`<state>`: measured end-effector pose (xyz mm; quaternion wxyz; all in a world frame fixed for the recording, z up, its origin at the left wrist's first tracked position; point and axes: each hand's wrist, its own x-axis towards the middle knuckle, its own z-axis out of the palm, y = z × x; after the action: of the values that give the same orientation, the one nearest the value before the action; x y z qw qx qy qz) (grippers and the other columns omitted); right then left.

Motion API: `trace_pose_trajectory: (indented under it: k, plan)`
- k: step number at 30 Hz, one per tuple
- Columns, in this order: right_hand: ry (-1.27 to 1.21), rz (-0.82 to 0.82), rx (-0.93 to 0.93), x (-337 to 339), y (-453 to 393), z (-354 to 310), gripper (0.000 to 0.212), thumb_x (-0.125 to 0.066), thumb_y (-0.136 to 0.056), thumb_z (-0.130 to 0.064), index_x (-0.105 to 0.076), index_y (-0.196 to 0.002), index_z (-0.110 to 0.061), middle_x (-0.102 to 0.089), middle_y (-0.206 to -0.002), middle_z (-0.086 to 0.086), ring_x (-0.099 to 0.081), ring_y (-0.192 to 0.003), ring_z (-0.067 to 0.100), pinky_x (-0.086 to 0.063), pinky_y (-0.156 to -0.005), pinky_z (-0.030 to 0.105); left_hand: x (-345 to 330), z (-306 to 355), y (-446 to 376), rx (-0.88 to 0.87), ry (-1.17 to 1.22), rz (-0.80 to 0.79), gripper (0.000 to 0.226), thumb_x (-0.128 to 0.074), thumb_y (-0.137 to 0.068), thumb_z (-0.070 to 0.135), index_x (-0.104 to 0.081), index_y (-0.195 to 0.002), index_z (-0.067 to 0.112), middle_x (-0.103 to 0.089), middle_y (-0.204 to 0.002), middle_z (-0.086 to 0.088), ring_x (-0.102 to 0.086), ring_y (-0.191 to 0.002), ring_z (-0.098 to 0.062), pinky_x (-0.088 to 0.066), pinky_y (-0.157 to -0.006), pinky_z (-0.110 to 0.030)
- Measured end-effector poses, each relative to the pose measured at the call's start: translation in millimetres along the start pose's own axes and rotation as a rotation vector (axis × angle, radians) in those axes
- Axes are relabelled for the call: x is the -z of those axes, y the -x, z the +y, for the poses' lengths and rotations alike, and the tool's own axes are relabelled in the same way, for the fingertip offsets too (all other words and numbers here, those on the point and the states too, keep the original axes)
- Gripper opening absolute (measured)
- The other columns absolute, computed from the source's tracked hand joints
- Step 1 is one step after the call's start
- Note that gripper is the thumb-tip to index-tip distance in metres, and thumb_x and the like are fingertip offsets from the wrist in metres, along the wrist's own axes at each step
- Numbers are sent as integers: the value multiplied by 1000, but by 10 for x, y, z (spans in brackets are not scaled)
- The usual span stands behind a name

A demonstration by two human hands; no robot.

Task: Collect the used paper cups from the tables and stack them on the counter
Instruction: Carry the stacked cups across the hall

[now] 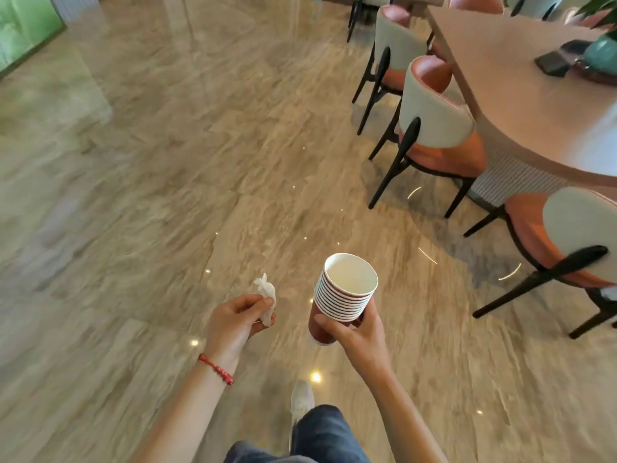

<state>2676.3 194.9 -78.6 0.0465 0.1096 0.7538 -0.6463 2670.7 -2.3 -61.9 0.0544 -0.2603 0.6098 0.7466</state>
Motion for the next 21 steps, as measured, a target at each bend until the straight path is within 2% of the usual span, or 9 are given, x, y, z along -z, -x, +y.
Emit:
trace_pose_trajectory:
  k: [3,6,10,14,18,21]
  plan:
    - [1,-19,20,61,-616,-193,57,-86,-63,-18,-54,-108,-30,-69,-95,-16,-65,-89,-1,-51,-67,15,-273,286,-460,-11,-8,-3,23,-68,-78,7,-71,-55,13,-68,-60,-4,-66,-61,-16,-54,-57,-22]
    - [-5,-47,34,43,-1170,-382,57,-85,-62,-24,-53,-109,-33,-68,-98,-18,-65,-91,1,-54,-71,20,-474,524,-894,-24,-2,6,29,-66,-79,5,-68,-50,14,-65,-55,-3,-65,-60,-15,-54,-58,-22]
    - [-15,-47,24,-104,-1911,-530,63,-83,-53,-39,-55,-108,-32,-69,-97,-16,-65,-91,4,-55,-75,26,-663,796,-1536,-32,5,16,27,-65,-79,4,-67,-53,9,-63,-54,-6,-65,-58,-14,-55,-58,-21]
    - [-15,-62,34,-337,-2751,-647,64,-84,-55,-36,-54,-112,-30,-69,-98,-16,-65,-92,2,-54,-73,21,-797,1120,-2369,-32,10,20,22,-66,-79,3,-67,-58,8,-63,-53,-4,-64,-56,-14,-56,-57,-22]
    - [-9,-61,54,-623,-3668,-908,61,-86,-60,-29,-53,-112,-32,-68,-100,-14,-65,-93,4,-55,-78,27,-894,1534,-3273,-35,1,17,29,-67,-79,6,-69,-52,15,-65,-57,-5,-64,-58,-13,-55,-57,-22]
    - [-13,-43,60,-826,-4320,-1189,61,-85,-58,-33,-53,-109,-34,-68,-99,-13,-65,-93,7,-56,-80,32,-978,1917,-3922,-17,-18,-12,27,-67,-79,6,-71,-54,15,-66,-57,-4,-65,-57,-14,-55,-57,-22]
